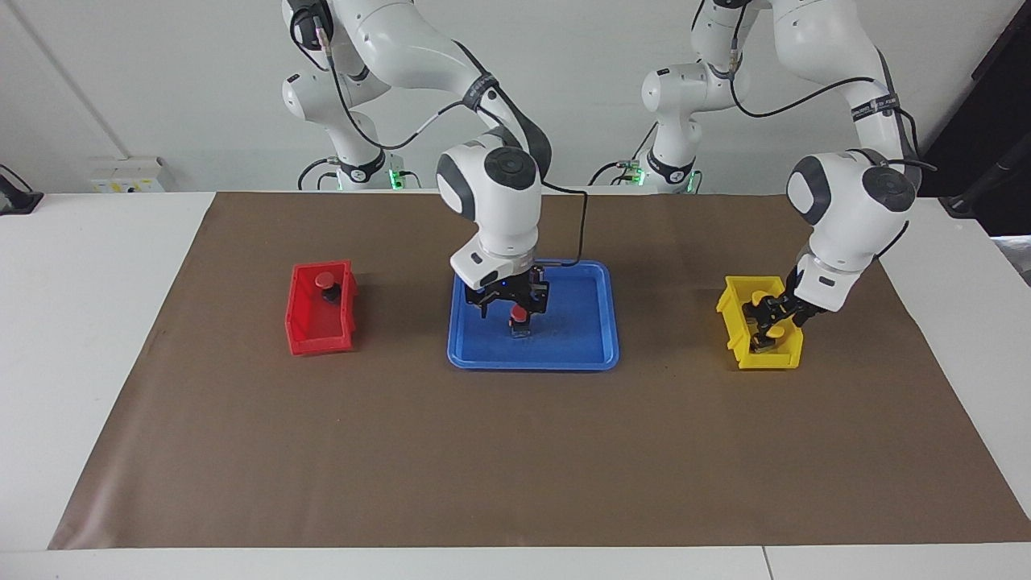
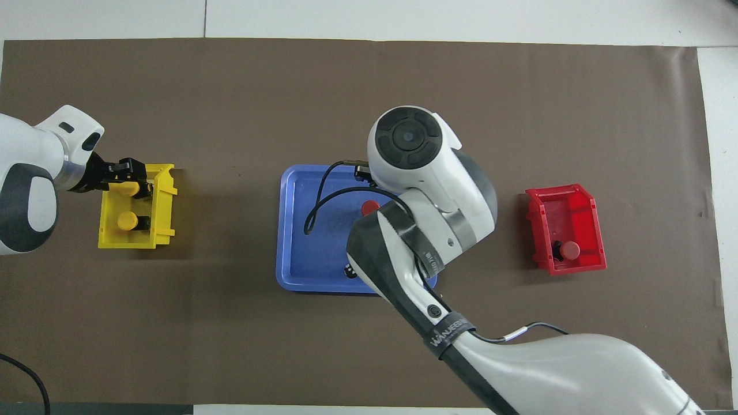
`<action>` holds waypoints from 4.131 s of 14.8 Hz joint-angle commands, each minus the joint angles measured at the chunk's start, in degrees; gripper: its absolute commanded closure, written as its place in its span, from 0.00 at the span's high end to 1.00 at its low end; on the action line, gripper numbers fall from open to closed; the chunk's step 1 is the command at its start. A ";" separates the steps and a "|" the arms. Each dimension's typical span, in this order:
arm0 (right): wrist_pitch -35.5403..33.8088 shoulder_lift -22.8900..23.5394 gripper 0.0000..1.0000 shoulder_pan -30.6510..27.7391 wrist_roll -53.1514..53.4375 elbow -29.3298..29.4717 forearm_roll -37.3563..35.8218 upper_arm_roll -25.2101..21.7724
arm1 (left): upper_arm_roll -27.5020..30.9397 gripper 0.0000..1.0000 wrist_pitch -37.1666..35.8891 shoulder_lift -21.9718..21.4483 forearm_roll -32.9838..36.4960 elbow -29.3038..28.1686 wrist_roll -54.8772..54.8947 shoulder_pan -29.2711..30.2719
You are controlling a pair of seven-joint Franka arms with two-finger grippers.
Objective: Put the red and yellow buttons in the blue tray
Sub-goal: 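Carry the red button to the blue tray while the left gripper reaches the yellow bin, then return the right gripper to the red bin and grasp the second red button, then place the yellow button in the tray with the left gripper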
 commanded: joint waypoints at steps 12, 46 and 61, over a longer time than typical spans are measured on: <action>10.26 -32.36 0.81 -28.47 -46.87 -44.43 7.22 0.69 | 0.32 0.70 4.81 -1.62 -0.96 -5.12 -0.23 0.34; 18.46 -27.79 0.26 -30.85 -51.97 -48.94 7.22 0.78 | -0.21 0.24 -1.26 9.54 -0.96 11.14 -56.21 -38.77; 6.04 -10.66 0.27 -5.55 -8.31 -14.03 6.96 1.22 | 0.32 1.00 -24.71 -0.21 0.01 15.62 -17.42 -15.69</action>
